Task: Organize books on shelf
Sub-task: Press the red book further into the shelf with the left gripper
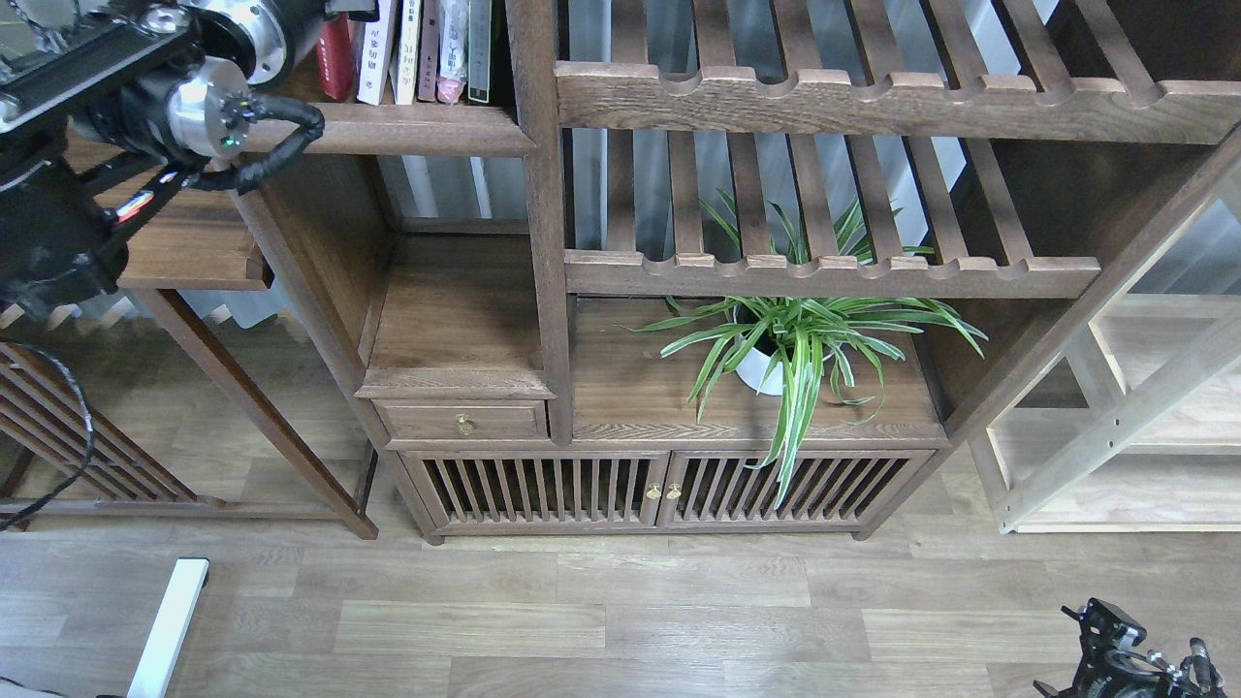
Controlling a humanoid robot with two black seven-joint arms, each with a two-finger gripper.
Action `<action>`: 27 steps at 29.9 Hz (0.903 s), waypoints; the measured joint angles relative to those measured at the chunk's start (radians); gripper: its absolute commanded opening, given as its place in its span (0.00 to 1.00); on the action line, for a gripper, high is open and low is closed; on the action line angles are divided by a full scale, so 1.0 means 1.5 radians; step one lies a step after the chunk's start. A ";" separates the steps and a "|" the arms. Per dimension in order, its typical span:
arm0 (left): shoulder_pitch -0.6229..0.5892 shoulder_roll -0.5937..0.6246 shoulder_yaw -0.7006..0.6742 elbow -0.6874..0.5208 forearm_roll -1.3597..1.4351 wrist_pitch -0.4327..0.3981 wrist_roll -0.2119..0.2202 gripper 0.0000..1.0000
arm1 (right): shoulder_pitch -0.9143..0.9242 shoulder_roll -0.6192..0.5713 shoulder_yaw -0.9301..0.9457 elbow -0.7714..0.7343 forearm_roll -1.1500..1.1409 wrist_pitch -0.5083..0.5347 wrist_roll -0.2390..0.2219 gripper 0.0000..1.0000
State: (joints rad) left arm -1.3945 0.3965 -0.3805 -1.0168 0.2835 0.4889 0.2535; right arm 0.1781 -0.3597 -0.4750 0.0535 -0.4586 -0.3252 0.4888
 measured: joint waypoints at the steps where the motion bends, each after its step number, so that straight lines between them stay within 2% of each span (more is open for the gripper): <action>1: 0.000 -0.006 0.000 0.007 0.000 0.000 0.000 0.00 | 0.000 0.000 0.000 0.000 0.000 0.000 0.000 1.00; 19: -0.001 -0.032 0.015 0.054 0.003 0.000 -0.001 0.00 | 0.000 0.003 0.001 -0.001 0.000 0.000 0.000 1.00; 25: -0.001 -0.039 0.019 0.056 -0.001 0.000 -0.001 0.17 | 0.000 0.003 0.001 -0.001 0.000 -0.001 0.000 1.00; 27: -0.001 -0.039 0.020 0.056 -0.002 0.000 -0.001 0.29 | 0.000 0.003 0.001 -0.001 0.000 -0.001 0.000 1.00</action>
State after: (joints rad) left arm -1.3961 0.3380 -0.3513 -0.9328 0.2806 0.4887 0.2519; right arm 0.1779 -0.3558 -0.4740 0.0521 -0.4586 -0.3266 0.4885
